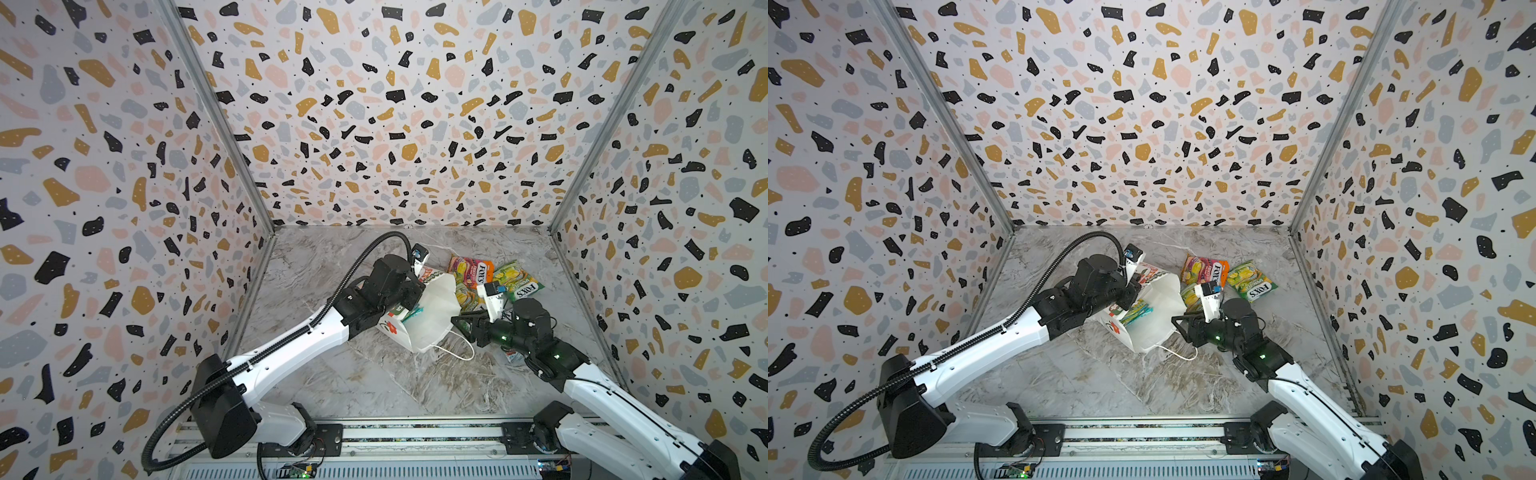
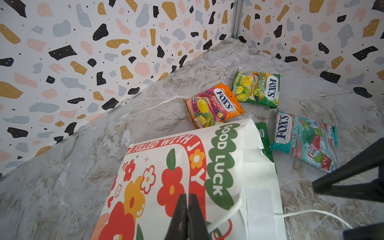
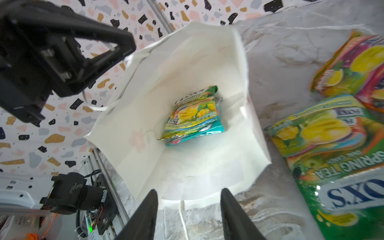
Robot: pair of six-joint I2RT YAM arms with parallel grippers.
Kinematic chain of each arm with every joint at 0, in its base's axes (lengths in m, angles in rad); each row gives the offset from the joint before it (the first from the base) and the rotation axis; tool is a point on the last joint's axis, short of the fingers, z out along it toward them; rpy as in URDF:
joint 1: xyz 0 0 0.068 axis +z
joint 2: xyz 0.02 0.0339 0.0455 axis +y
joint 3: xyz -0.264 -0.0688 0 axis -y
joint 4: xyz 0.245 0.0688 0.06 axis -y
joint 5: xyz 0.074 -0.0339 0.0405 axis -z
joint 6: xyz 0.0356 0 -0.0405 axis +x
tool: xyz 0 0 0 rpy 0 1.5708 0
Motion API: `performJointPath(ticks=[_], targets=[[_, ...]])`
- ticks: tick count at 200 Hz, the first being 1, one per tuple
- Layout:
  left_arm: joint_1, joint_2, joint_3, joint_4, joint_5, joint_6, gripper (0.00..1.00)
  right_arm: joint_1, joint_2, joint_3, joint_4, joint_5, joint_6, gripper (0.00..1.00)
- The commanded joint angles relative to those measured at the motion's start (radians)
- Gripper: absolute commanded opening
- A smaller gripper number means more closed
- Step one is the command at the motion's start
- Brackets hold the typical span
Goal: Take the snacks out of the paper bag
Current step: 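Move the open right gripper back into the bag opening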
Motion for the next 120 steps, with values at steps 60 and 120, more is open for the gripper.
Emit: performJointPath(ticks=[60,120], targets=[[-0.001,-0.034,0.003,0.036,-0.01,0.006,0.0,0.189,0.294,0.155,0.085,0.187,0.003,0.45],[-0.001,-0.045,-0.004,0.046,-0.019,0.006,0.0,0.194,0.457,0.207,0.118,0.2,0.051,0.43]])
